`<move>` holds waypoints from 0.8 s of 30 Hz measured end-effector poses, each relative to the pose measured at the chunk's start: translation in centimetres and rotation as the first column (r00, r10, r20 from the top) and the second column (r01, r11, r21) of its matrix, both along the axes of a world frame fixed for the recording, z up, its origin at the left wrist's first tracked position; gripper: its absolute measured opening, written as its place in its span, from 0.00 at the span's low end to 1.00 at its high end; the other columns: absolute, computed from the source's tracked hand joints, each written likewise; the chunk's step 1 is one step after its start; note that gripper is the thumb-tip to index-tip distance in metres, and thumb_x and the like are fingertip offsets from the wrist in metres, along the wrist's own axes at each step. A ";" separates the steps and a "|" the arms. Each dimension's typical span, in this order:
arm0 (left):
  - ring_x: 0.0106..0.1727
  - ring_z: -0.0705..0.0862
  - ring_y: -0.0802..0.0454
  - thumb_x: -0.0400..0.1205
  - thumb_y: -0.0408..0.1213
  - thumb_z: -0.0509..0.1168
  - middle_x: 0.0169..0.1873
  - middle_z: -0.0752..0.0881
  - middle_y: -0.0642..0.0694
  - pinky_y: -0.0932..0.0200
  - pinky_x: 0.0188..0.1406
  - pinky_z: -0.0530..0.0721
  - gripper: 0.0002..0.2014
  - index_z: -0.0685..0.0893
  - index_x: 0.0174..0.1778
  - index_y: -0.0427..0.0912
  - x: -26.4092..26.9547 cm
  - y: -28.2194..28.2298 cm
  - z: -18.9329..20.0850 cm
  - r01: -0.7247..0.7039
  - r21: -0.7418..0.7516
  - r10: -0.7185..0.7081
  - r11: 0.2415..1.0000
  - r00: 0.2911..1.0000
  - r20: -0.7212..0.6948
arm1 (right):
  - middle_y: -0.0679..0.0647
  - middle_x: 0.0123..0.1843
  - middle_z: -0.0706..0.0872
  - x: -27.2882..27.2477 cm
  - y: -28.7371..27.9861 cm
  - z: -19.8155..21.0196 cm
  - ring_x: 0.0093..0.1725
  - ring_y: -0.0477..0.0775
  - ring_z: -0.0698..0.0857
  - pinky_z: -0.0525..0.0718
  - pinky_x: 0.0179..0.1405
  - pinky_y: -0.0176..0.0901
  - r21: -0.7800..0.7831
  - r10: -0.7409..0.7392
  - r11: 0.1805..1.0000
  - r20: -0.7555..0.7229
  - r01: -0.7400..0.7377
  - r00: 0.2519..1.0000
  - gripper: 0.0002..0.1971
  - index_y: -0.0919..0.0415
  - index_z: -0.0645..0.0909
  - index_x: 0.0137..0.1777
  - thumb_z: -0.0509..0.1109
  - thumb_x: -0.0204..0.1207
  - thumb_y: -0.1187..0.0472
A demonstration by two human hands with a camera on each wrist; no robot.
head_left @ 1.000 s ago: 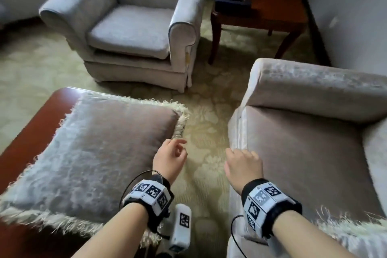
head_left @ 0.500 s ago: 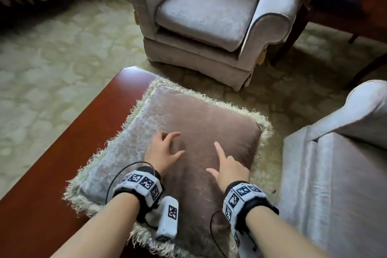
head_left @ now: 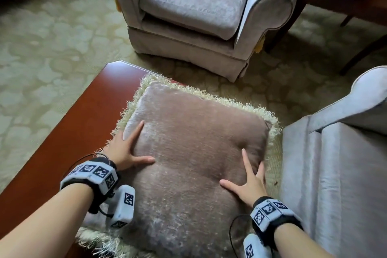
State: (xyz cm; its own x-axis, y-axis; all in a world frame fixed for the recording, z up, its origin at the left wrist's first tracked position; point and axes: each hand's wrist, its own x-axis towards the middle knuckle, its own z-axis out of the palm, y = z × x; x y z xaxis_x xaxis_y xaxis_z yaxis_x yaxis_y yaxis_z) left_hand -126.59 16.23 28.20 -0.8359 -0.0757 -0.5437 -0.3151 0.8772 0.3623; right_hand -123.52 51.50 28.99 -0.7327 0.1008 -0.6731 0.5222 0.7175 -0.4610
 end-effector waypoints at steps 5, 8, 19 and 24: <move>0.80 0.59 0.37 0.39 0.83 0.63 0.81 0.53 0.35 0.41 0.76 0.65 0.63 0.31 0.66 0.81 -1.5 -0.7 -1.3 0.044 0.085 -0.048 0.995 0.998 0.051 | 0.63 0.84 0.35 -0.6 0.1 -1.0 0.84 0.62 0.51 0.57 0.79 0.52 -0.050 -0.022 0.998 0.037 0.024 0.999 0.60 0.25 0.37 0.76 0.82 0.58 0.44; 0.74 0.70 0.38 0.42 0.79 0.66 0.79 0.60 0.36 0.48 0.72 0.70 0.68 0.34 0.74 0.70 -1.9 -0.9 -0.4 0.068 0.150 -0.084 0.986 0.991 0.102 | 0.67 0.83 0.39 -1.1 0.5 -1.4 0.84 0.62 0.51 0.56 0.79 0.53 -0.058 -0.028 0.998 0.068 0.032 0.997 0.61 0.26 0.34 0.76 0.82 0.58 0.44; 0.80 0.58 0.47 0.37 0.81 0.64 0.81 0.57 0.47 0.55 0.76 0.58 0.75 0.44 0.80 0.55 -1.6 0.0 1.6 0.072 0.191 -0.060 0.979 0.996 -0.067 | 0.66 0.79 0.62 -1.6 0.6 -0.9 0.78 0.65 0.65 0.63 0.77 0.51 -0.091 -0.088 0.992 -0.006 0.087 0.996 0.65 0.26 0.37 0.76 0.85 0.51 0.44; 0.80 0.56 0.54 0.38 0.77 0.69 0.81 0.57 0.50 0.63 0.74 0.53 0.75 0.49 0.81 0.51 -3.9 2.6 6.1 0.078 0.280 -0.038 0.957 0.989 -0.146 | 0.65 0.79 0.63 -3.0 2.6 3.1 0.79 0.65 0.63 0.62 0.78 0.51 -0.103 -0.129 0.988 -0.100 0.118 0.987 0.65 0.26 0.38 0.77 0.85 0.51 0.45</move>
State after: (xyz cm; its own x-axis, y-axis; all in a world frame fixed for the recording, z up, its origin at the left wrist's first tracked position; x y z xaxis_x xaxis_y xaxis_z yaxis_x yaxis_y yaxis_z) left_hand -130.54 18.86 34.26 -0.9024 0.1162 -0.4149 -0.1958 0.7471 0.6353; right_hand -126.56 54.09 32.09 -0.7862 0.1331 -0.6034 0.5486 0.5998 -0.5825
